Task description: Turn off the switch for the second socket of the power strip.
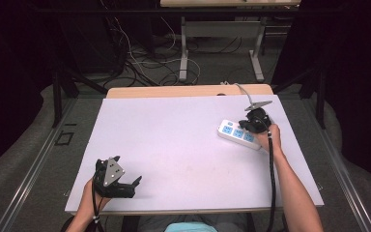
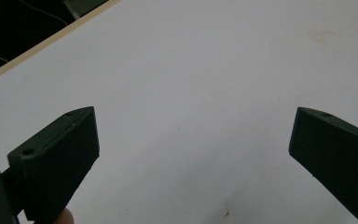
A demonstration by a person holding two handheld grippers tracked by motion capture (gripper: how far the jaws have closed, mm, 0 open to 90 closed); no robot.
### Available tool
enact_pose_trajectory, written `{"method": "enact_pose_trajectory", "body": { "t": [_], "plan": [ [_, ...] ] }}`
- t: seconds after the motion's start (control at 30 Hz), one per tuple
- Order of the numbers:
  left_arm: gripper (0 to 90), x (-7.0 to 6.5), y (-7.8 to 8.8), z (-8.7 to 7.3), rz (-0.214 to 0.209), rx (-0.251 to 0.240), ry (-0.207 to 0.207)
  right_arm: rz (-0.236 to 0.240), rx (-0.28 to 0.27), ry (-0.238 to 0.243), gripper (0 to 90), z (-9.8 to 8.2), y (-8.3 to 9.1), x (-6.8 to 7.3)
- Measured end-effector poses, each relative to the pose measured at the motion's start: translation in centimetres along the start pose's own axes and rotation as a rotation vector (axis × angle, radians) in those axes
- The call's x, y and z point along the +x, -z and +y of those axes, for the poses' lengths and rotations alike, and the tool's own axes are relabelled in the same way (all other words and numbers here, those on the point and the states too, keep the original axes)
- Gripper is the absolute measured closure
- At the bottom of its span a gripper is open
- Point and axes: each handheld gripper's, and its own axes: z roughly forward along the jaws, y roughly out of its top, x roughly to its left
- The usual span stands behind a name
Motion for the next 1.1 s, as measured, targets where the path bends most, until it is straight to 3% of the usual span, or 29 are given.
{"method": "enact_pose_trajectory", "body": {
  "t": [0.07, 0.37, 0.87, 1.1],
  "plan": [
    [1.5, -0.01, -0.01, 0.00, 0.000, 0.000, 0.001, -0.001, -0.010, 0.011, 90.0, -0.17, -0.10, -0.20],
    [1.5, -0.11, -0.07, 0.01, 0.000, -0.003, 0.002, 0.009, -0.031, -0.030, 90.0, -0.59, -0.04, -0.37],
    [1.5, -0.16, -0.23, 0.01, 0.002, -0.003, 0.008, 0.000, -0.028, 0.006, 90.0, -0.65, 0.04, -0.04],
    [1.5, -0.16, -0.22, 0.03, 0.001, -0.002, 0.004, -0.026, -0.019, 0.028, 90.0, -0.55, 0.00, 0.25]
  ]
}}
